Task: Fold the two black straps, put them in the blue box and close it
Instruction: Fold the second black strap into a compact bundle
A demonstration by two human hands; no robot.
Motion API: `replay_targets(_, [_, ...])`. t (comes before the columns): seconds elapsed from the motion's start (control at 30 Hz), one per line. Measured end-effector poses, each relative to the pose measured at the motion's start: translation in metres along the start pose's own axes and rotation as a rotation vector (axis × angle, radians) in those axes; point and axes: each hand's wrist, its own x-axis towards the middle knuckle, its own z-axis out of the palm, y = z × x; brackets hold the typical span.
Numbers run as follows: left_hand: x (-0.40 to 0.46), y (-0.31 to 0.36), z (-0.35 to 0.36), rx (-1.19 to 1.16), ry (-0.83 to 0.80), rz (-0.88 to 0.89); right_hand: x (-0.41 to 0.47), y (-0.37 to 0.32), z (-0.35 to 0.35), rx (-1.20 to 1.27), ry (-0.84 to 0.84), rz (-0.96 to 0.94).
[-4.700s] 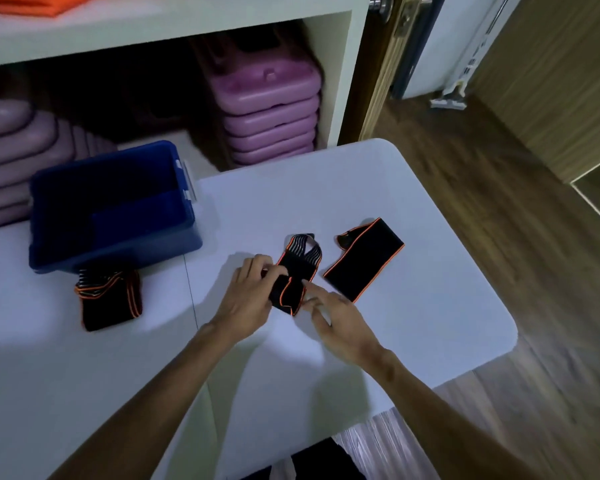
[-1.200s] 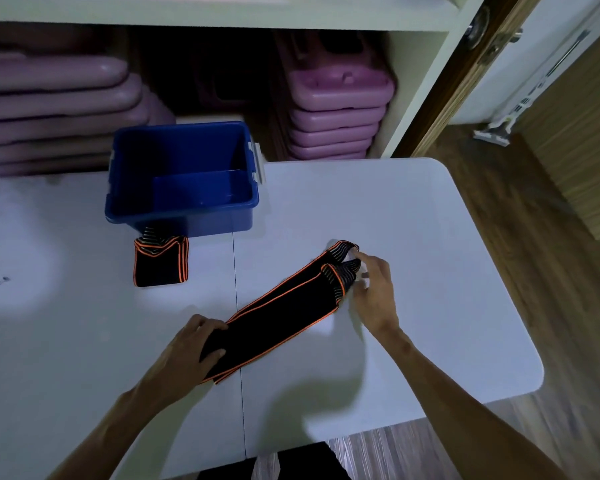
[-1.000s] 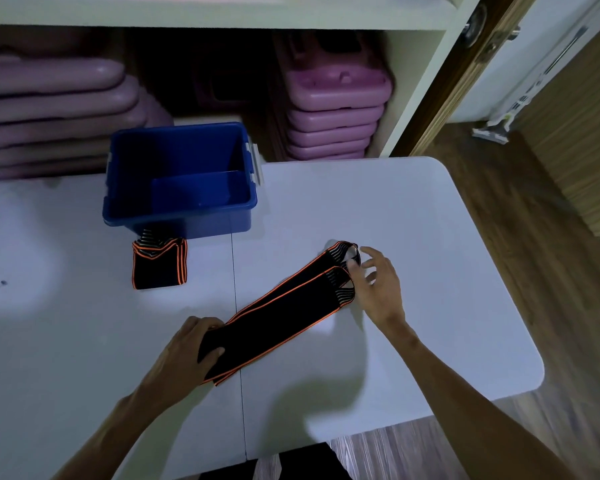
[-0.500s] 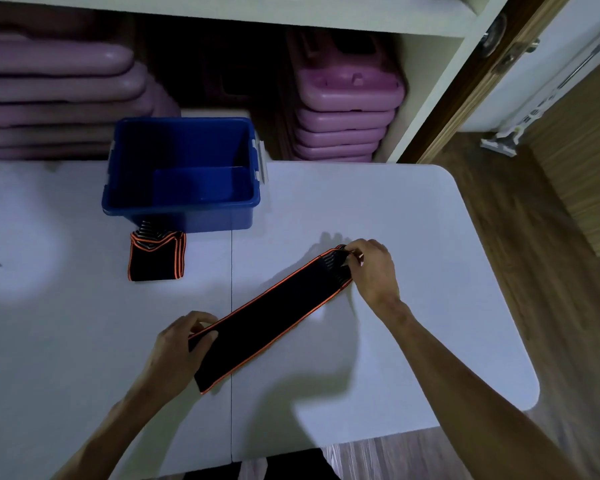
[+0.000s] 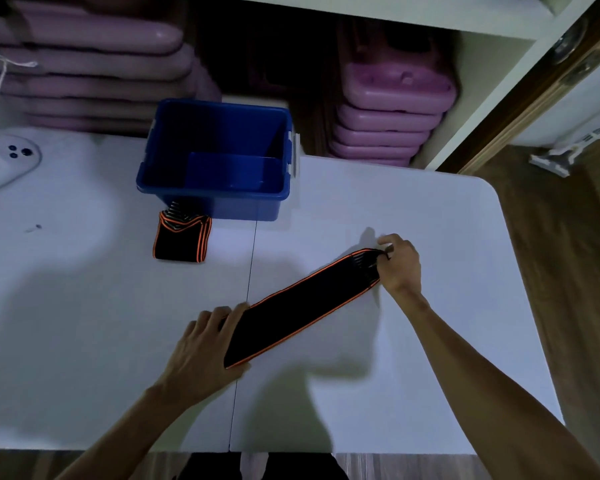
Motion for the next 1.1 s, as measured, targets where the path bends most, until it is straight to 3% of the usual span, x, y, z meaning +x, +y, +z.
replay_targets(0.4, [0.002,0.021,0.002,-0.129,0.007,-0.069,0.038,-0.02,0.001,-0.019,0.015,-0.02])
replay_targets(0.57, [-0.002,0.038,0.007,-0.238,-0.093,-0.112,0.029,-0.026,-0.007,0.105,-0.142,-0.002])
replay_targets(0.7, [-0.017,0.003,0.005,-0.248,-0.153,0.097,-0.04,-0.02,0.001,0.185,-0.027,-0.126])
replay_targets(0.77, [-0.015,-0.016,-0.001,-0.164,-0.088,0.226,-0.088,-0.016,0.016,0.171,0.0,-0.227])
replay_targets(0.83, [-0.003,-0.028,-0.009,-0.031,-0.026,0.343,-0.133,-0.012,0.035,0.124,-0.035,-0.311])
replay_targets(0.93, [0.022,-0.038,-0.018,0.121,-0.094,0.571,-0.185,-0.012,0.062,0.11,-0.157,-0.376])
replay_targets(1.1, [0.035,-0.033,-0.012,0.073,-0.164,0.742,-0.228,-0.022,0.091,0.055,-0.137,-0.413])
